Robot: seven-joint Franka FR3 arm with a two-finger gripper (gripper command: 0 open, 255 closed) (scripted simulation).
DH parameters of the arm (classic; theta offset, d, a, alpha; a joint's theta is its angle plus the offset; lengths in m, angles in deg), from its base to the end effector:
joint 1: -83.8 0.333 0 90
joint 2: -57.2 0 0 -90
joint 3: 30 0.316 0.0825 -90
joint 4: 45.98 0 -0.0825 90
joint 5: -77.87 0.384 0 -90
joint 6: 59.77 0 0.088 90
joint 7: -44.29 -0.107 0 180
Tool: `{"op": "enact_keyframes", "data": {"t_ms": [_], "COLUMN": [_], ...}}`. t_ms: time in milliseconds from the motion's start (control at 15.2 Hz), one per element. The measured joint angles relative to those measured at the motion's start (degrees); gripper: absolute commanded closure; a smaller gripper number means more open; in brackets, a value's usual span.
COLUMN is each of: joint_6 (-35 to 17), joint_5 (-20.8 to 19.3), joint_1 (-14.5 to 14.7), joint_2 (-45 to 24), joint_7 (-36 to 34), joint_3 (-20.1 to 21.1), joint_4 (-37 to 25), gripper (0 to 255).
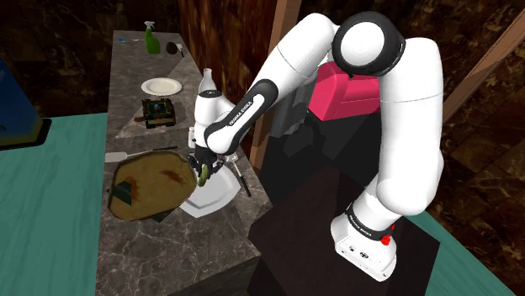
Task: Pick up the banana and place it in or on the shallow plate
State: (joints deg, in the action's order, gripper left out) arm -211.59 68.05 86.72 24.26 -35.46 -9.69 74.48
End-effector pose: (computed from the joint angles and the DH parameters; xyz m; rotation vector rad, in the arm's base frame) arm 0.5282 0.2349 0.1580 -2.7605 1.3154 0.1116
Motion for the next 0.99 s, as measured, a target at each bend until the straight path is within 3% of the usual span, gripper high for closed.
{"op": "enact_keyframes", "data": {"t_ms": [990], "joint_6": [-5.2], "joint_5": [-2.6], "joint_1": [2.7], "joint_2": [-8.5], "joint_7": [-1.1], "joint_3": [-3.5], "joint_4": [-3.4], "gripper": [255]}}
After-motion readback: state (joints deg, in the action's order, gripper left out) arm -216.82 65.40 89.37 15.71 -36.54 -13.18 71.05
